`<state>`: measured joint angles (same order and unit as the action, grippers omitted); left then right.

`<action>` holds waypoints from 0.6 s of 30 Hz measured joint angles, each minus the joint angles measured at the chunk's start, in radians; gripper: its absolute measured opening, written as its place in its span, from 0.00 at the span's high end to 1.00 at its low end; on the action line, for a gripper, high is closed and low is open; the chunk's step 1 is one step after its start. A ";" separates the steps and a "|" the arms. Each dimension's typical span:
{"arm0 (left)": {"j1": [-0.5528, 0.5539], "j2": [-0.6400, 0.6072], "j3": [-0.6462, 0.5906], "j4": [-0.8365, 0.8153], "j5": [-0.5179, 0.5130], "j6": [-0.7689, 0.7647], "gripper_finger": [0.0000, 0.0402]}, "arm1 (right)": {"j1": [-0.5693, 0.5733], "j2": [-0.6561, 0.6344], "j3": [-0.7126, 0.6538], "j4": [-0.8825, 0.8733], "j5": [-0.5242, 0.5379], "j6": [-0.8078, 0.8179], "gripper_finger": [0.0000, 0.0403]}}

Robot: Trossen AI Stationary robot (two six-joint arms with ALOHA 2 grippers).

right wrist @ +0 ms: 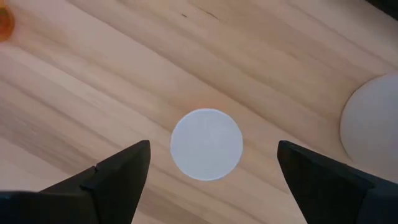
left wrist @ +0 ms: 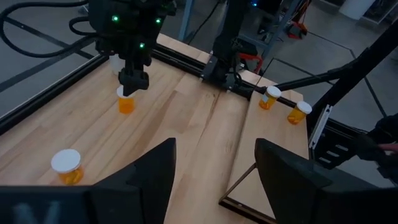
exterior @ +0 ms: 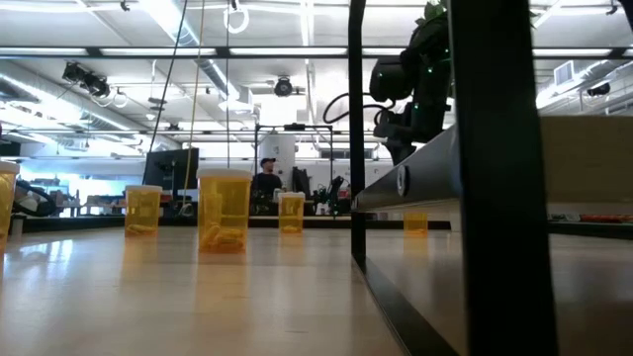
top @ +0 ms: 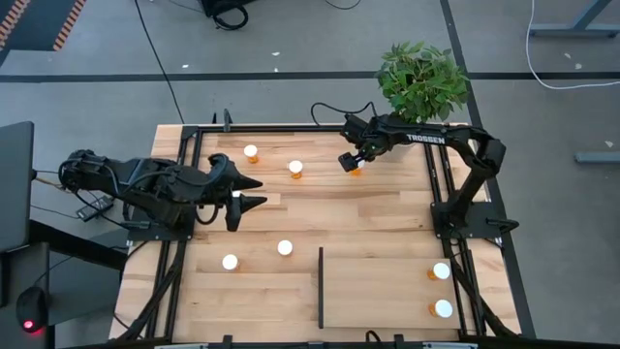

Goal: Pick and place medicine bottles onto shelf by color
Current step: Put the orange pill bottle on the shelf aligned with the other orange pill bottles

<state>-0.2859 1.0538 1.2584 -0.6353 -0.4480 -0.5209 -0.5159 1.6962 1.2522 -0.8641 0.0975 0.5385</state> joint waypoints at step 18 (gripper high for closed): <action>0.000 0.000 0.000 -0.003 0.000 0.002 0.44 | 0.008 0.087 -0.001 0.038 -0.022 0.056 0.11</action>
<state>-0.2855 1.0538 1.2587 -0.6384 -0.4477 -0.5194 -0.5076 1.7832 1.2514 -0.8261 0.0755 0.5941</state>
